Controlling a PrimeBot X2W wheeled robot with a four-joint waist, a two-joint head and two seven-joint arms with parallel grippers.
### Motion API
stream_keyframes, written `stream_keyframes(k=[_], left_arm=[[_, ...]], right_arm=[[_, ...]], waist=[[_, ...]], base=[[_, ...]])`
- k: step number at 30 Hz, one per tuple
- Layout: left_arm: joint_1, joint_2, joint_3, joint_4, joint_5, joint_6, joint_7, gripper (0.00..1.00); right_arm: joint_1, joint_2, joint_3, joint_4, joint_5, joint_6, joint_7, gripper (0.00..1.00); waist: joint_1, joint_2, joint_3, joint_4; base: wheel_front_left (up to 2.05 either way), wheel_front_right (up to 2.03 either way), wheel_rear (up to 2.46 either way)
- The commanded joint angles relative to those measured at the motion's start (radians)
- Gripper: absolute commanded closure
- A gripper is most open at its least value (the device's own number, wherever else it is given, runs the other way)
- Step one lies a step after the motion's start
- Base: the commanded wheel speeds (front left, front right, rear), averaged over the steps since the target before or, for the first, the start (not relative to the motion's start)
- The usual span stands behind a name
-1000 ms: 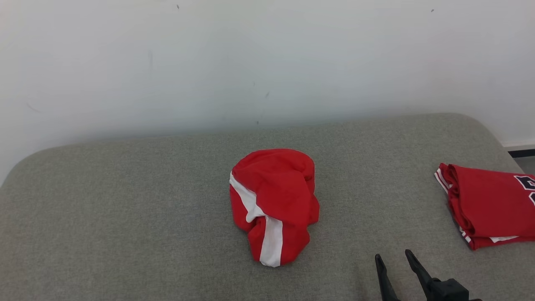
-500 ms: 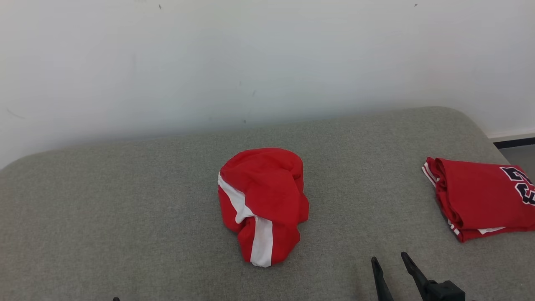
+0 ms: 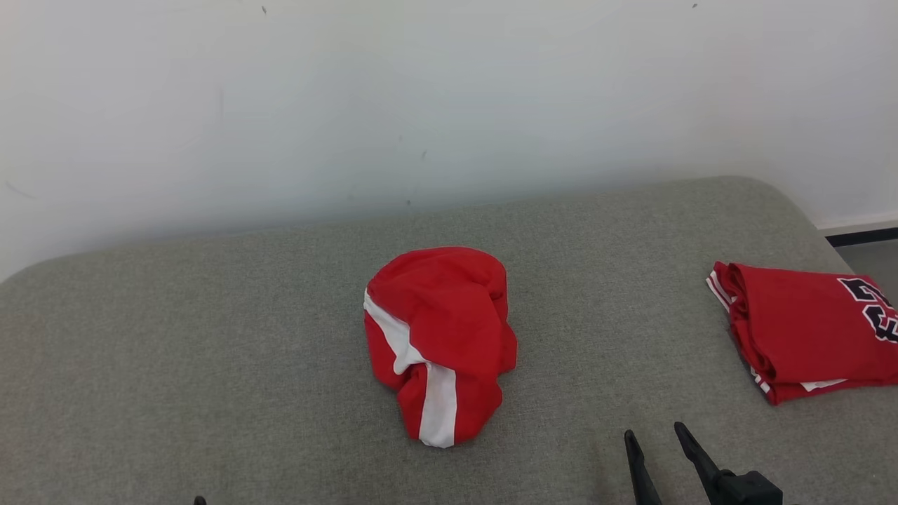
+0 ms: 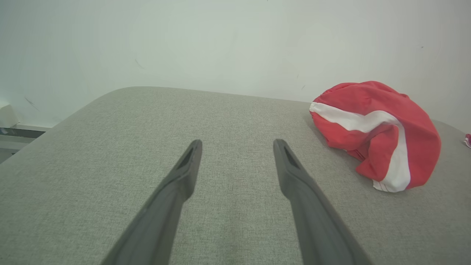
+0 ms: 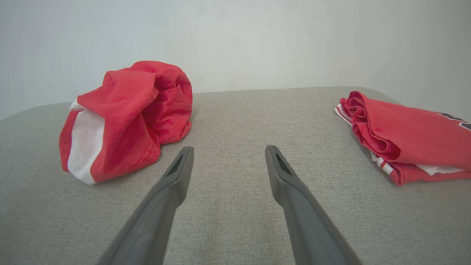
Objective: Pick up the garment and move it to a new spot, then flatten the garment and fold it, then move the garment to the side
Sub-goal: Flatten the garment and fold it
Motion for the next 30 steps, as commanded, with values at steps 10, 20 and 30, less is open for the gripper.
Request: stream_keyframes(k=[10,20,30], left_arm=[[-0.018,-0.005,-0.005,0.007,0.002,0.001,-0.003,0.0],[-0.269,0.134,-0.155,0.228,-0.16,0.002,0.049,0.0],[-0.607,0.274,-0.26,0.332,-0.355,0.002,0.327,0.0]], right_arm=[[-0.005,-0.001,0.006,-0.009,-0.003,-0.003,-0.003,0.0],[-0.028,-0.001,0.027,-0.03,-0.015,-0.003,0.011,0.0],[-0.054,0.0,0.038,-0.074,-0.017,-0.003,0.016,0.0]], waist=[[0.0,0.0,0.004,-0.007],[0.0,0.0,0.062,-0.104],[0.0,0.0,0.218,-0.287]], base=[[0.0,0.0,0.0],[0.0,0.0,0.0],[0.0,0.0,0.0]])
